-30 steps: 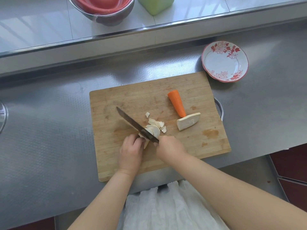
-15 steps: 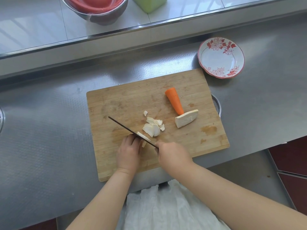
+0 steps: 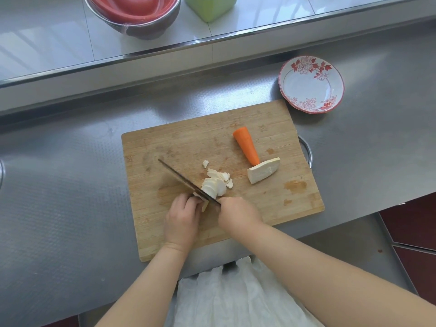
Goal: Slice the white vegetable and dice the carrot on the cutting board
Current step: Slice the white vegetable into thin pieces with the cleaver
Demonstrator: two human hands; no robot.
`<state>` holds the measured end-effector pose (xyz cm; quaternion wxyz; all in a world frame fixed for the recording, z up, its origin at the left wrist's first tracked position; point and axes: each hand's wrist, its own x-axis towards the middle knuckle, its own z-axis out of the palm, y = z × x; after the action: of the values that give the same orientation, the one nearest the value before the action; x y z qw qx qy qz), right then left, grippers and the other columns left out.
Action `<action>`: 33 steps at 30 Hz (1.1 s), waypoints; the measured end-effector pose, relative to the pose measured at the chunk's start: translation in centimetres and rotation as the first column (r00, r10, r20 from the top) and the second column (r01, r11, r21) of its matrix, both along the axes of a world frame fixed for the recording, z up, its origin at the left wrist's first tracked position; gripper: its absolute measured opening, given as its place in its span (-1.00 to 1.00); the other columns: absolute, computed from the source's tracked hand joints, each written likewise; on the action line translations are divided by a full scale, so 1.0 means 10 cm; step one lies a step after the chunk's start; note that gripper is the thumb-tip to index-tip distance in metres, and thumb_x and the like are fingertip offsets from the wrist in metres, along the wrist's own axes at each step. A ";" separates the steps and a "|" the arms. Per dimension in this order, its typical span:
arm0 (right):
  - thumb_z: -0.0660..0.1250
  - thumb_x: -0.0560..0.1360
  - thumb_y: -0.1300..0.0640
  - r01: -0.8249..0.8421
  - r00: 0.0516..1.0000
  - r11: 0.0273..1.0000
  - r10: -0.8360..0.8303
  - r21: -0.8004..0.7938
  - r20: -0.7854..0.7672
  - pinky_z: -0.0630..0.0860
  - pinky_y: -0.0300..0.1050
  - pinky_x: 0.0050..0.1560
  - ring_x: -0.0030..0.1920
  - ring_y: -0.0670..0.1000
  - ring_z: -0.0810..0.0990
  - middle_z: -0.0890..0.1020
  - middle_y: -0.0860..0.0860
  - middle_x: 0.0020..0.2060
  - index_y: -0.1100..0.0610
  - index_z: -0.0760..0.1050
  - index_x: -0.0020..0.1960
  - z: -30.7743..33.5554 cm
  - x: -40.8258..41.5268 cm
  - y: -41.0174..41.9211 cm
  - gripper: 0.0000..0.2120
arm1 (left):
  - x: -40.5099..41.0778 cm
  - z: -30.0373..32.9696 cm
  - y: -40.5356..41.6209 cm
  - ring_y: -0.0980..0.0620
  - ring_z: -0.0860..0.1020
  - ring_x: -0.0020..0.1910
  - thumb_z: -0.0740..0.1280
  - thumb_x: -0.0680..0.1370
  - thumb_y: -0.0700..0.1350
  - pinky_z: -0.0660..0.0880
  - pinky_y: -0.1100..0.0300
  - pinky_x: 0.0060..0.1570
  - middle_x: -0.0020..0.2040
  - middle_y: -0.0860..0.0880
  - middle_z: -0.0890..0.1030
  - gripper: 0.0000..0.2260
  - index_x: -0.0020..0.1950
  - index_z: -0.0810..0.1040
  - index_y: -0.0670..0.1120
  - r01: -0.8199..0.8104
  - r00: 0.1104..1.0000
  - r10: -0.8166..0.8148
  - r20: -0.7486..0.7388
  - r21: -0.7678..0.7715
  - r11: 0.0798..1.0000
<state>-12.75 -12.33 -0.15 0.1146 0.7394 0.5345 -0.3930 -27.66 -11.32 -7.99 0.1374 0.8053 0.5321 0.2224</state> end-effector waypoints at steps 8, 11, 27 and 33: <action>0.13 0.60 0.06 -0.021 0.999 0.995 0.025 0.098 -0.032 0.36 -0.11 -0.29 -0.10 0.15 0.59 0.62 0.07 -0.10 0.05 0.50 0.08 0.08 0.13 -0.10 -0.80 | -0.02 -0.02 0.00 -0.09 0.46 -0.20 0.26 0.50 -0.09 0.45 0.06 -0.40 -0.18 -0.10 0.56 -0.81 -0.17 0.60 -0.17 0.021 1.000 -0.020 0.012 -0.060 0.998; 0.13 0.58 0.16 -0.184 0.982 0.970 0.174 0.158 0.074 0.18 -0.17 -0.45 -0.22 0.13 0.52 0.63 0.05 -0.13 0.02 0.47 0.14 0.17 0.07 -0.24 -0.79 | -0.02 -0.02 0.00 -0.07 0.42 -0.12 0.22 0.48 -0.08 0.48 0.08 -0.37 -0.18 -0.16 0.58 -0.76 -0.16 0.60 -0.21 -0.007 1.000 0.007 -0.015 -0.025 1.000; 0.13 0.57 0.21 -0.005 1.000 1.000 0.005 -0.027 0.000 0.43 -0.10 -0.20 -0.01 0.13 0.58 0.59 0.08 -0.01 0.11 0.49 0.10 0.10 -0.01 -0.03 -0.80 | -0.03 0.05 0.01 -0.08 0.48 -0.22 0.25 0.48 -0.09 0.40 0.11 -0.49 -0.20 -0.08 0.55 -0.80 -0.18 0.61 -0.15 0.021 0.998 -0.025 -0.057 -0.059 0.998; 0.23 0.57 -0.02 0.325 0.912 0.941 -0.338 -0.094 -0.231 0.44 -0.12 -0.18 -0.13 0.12 0.56 0.56 0.07 -0.18 0.16 0.52 0.12 -0.03 0.16 0.06 -0.73 | -0.07 0.09 0.01 -0.07 0.52 -0.22 0.23 0.53 -0.13 0.46 0.12 -0.43 -0.16 -0.09 0.56 -0.80 -0.17 0.59 -0.18 0.082 0.997 -0.082 -0.011 -0.059 0.995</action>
<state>-11.15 -11.75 -0.42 -0.0006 0.7622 0.4006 -0.5086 -28.37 -11.26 -7.13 0.1662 0.8236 0.5058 0.1955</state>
